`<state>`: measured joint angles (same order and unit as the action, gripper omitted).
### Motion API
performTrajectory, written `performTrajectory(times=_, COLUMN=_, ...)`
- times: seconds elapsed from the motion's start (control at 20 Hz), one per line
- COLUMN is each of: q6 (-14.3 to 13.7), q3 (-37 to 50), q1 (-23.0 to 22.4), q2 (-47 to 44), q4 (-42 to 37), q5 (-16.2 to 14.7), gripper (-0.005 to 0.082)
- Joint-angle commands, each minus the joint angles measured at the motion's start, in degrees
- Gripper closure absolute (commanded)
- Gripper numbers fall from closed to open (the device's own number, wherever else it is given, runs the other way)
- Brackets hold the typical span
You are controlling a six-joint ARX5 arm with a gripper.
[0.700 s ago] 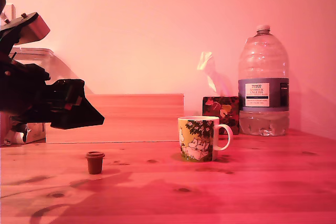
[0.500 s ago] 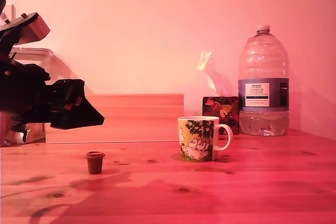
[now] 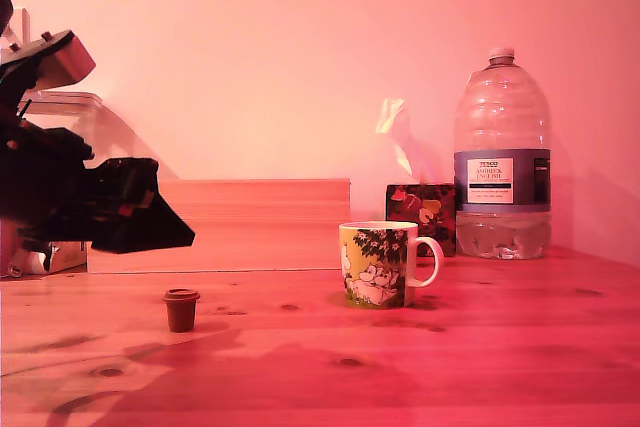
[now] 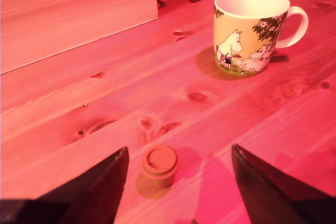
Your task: Pick up the coffee capsules from the table one by one and drop them inside the nearest coffee cup
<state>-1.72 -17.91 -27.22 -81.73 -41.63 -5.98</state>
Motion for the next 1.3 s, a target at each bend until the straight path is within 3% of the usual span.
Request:
performTrajectory(times=0.0, q6=0.8, q3=1.5, q1=0.3, q2=0.3, q4=-0.5, q5=0.0, gripper=0.0217)
performTrajectory(times=0.45, q6=0.9, q3=8.2, q1=3.3, q2=-0.5, q4=-10.6, q5=-0.5, gripper=0.0217)
performTrajectory(times=0.65, q6=2.1, q3=8.2, q1=3.5, q2=-7.9, q4=-18.1, q5=-2.7, gripper=0.0217)
performTrajectory(times=0.85, q6=2.8, q3=7.6, q1=3.5, q2=-15.3, q4=-26.2, q5=-2.8, gripper=0.0217)
performTrajectory(times=1.25, q6=2.8, q3=1.2, q1=3.4, q2=-24.9, q4=-27.2, q5=-2.8, gripper=0.0217)
